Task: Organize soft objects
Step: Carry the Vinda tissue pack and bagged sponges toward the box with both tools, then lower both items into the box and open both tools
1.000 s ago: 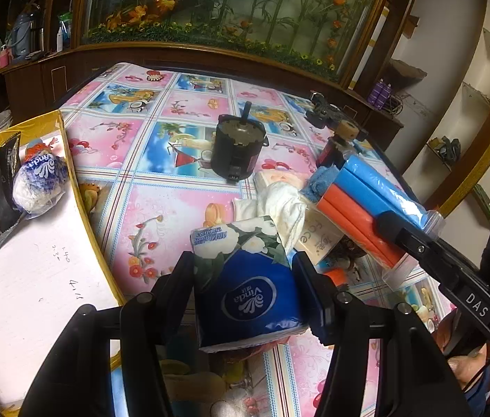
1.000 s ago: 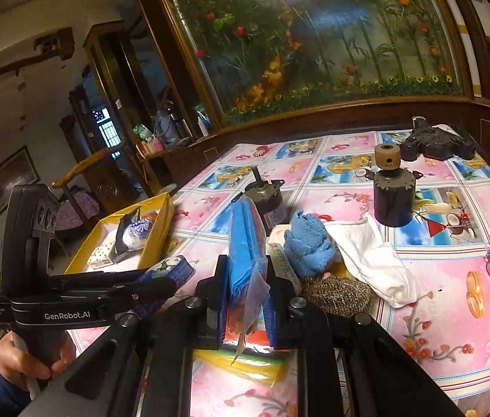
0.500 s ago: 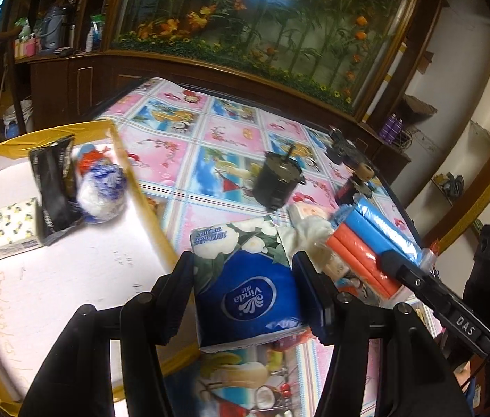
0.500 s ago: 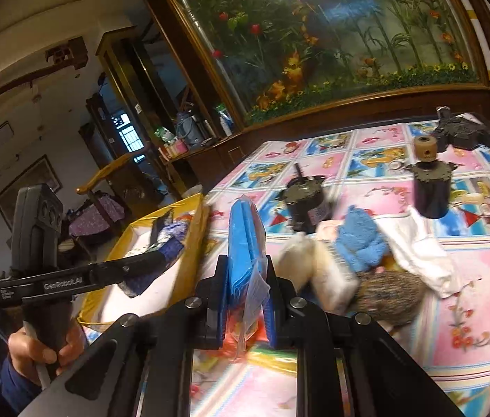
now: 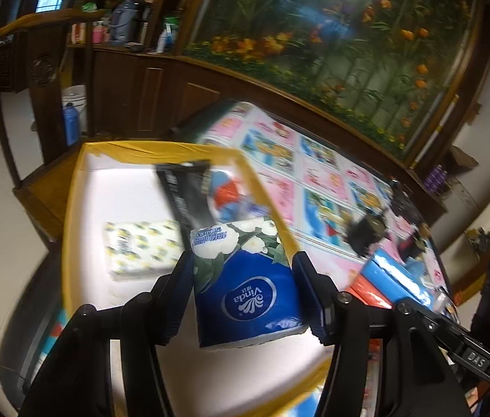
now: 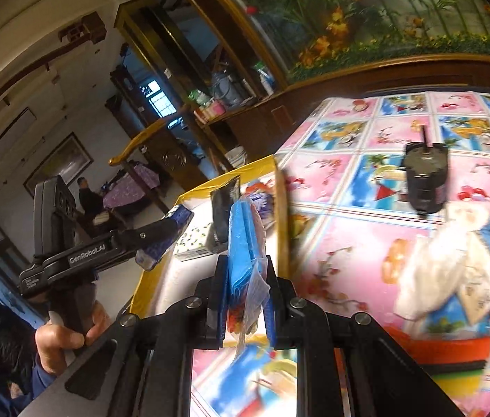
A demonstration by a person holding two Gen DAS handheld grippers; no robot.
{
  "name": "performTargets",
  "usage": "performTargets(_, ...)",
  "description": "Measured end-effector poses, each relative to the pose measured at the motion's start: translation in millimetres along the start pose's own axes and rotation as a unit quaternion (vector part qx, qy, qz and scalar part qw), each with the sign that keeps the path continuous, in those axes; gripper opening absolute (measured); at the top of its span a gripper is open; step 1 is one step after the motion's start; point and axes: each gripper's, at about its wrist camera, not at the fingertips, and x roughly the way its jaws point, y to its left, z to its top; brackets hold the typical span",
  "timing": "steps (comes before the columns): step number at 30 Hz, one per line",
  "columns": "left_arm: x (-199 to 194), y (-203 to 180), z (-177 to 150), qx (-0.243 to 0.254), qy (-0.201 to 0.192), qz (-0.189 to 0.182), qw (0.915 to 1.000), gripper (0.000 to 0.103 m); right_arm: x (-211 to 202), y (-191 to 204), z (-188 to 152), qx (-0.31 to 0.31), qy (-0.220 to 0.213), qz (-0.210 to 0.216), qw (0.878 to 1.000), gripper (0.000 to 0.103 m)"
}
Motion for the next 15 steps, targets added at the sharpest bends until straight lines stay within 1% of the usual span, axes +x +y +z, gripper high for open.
performTargets(2, 4, 19, 10, -0.009, 0.003, 0.017, 0.9998, 0.057, 17, 10, 8, 0.001, 0.012, 0.005, 1.000, 0.018)
performTargets(7, 11, 52, 31, -0.020, 0.010, 0.046, 0.9987, 0.057, 56, 27, 26, 0.012, 0.046, 0.003, 0.999, 0.018)
performTargets(9, 20, 63, 40, -0.026, 0.018, 0.053, 0.9981, 0.057, 73, 32, 35, 0.024, 0.059, 0.008, 0.998, 0.019)
performTargets(15, 47, 79, 54, -0.033, 0.048, 0.063, 0.9963, 0.057, 119, 56, 51, 0.016, 0.088, -0.001, 0.996, 0.019)
